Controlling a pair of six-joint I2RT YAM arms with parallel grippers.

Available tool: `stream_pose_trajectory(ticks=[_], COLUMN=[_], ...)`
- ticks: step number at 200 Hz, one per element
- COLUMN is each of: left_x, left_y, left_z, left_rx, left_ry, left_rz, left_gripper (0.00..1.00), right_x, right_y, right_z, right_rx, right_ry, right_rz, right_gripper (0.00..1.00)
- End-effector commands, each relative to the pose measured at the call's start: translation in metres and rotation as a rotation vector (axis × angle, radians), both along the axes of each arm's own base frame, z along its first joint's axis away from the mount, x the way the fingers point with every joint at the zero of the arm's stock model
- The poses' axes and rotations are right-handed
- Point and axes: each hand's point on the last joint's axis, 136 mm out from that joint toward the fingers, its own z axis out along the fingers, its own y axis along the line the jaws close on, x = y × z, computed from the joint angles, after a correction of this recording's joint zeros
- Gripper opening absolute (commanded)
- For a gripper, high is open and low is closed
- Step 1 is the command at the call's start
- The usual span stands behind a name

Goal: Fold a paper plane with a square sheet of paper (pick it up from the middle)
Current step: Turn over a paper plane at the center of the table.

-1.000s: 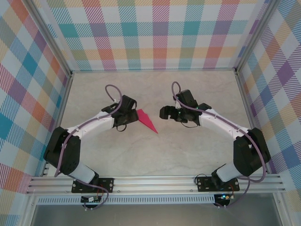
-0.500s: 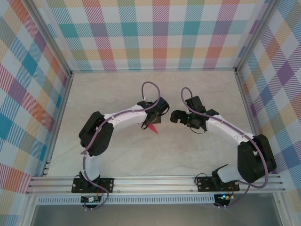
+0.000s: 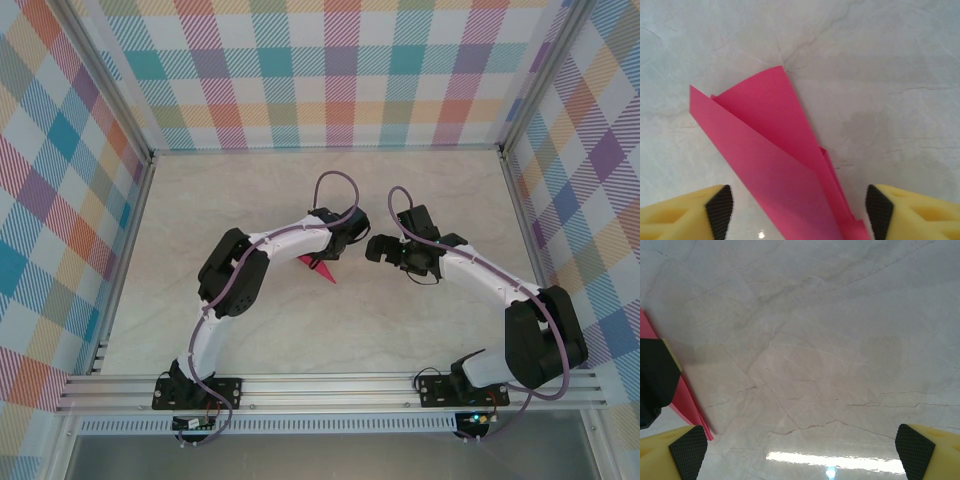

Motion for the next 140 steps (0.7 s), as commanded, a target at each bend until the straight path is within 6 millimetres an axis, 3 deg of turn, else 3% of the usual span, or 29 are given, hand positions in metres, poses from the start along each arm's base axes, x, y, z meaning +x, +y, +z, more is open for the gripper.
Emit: stream_pose_trajectory(ticks=[1, 89, 140], left_x=[0.001, -0.008, -0.009], left_y=[0.017, 0.035, 0.037], left_z=[0.016, 0.019, 0.033], left_rx=[0.054, -0.003, -0.059], left_ry=[-0.017, -0.009, -0.050], left_rz=[0.033, 0.082, 0.089], left_gripper=[0.63, 0.32, 0.05], right_x=[-0.002, -0.003, -0.003], right_y=[-0.003, -0.004, -0.005], right_z=[0.000, -0.003, -0.001], right_rx=[-0.002, 0.001, 0.002], right_ry=[0.008, 0.022, 0.019], right_rz=[0.001, -0.008, -0.017], right_gripper=[1.00, 1.00, 1.00])
